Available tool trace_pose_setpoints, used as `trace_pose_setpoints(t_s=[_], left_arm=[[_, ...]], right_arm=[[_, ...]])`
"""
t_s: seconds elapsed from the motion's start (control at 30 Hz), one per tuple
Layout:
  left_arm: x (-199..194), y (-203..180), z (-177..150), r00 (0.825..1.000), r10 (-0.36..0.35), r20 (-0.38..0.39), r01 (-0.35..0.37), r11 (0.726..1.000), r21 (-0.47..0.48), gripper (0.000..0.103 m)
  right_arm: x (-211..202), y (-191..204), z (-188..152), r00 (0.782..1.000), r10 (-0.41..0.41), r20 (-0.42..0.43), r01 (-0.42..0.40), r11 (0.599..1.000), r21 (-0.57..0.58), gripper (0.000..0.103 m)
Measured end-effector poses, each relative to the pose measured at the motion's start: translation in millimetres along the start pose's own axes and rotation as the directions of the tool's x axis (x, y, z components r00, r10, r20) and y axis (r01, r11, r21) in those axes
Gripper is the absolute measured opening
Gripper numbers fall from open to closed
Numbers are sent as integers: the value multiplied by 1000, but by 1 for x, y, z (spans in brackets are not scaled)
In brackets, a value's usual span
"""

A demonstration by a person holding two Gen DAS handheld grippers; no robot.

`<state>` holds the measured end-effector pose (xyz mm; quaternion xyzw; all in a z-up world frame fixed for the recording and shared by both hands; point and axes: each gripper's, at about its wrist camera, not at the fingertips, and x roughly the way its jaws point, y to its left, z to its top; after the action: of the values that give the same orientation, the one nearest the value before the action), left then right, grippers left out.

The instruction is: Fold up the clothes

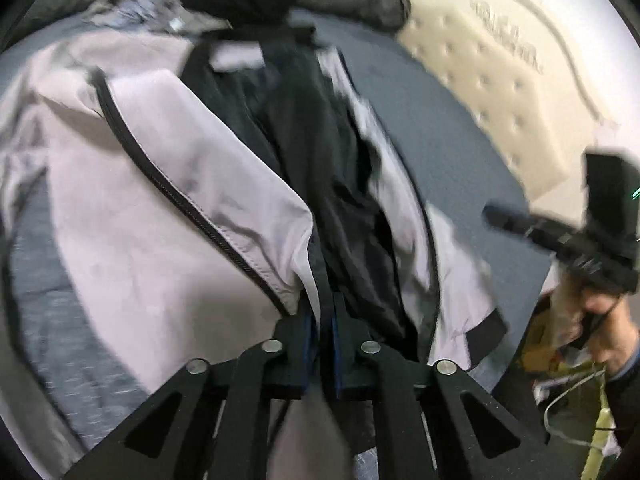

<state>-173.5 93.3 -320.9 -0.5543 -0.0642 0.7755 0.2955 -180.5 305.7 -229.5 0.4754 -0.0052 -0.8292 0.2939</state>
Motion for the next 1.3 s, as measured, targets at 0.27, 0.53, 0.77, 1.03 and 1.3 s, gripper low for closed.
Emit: trace_pose_setpoints(t_s=[0.27, 0.53, 0.77, 1.03, 1.3], left_arm=[[-39, 15, -5, 998, -14, 66, 18, 998, -64, 44], [-100, 100, -29, 984, 104, 143, -70, 972, -225, 51], [-59, 130, -49, 995, 94, 39, -80, 958, -276, 51], [-26, 140, -54, 999, 8, 33, 3, 948, -319, 54], [-17, 120, -45, 999, -29, 34, 37, 966, -256, 26]], right_arm=[[-1, -7, -2, 1000, 7, 3, -7, 1000, 11, 9], [-4, -12, -1, 1000, -1, 21, 0, 1000, 22, 9], [-3, -37, -7, 998, -62, -12, 63, 997, 54, 22], [25, -83, -30, 986, -87, -141, 107, 985, 139, 37], [64, -95, -52, 972, 62, -226, -2, 967, 256, 39]])
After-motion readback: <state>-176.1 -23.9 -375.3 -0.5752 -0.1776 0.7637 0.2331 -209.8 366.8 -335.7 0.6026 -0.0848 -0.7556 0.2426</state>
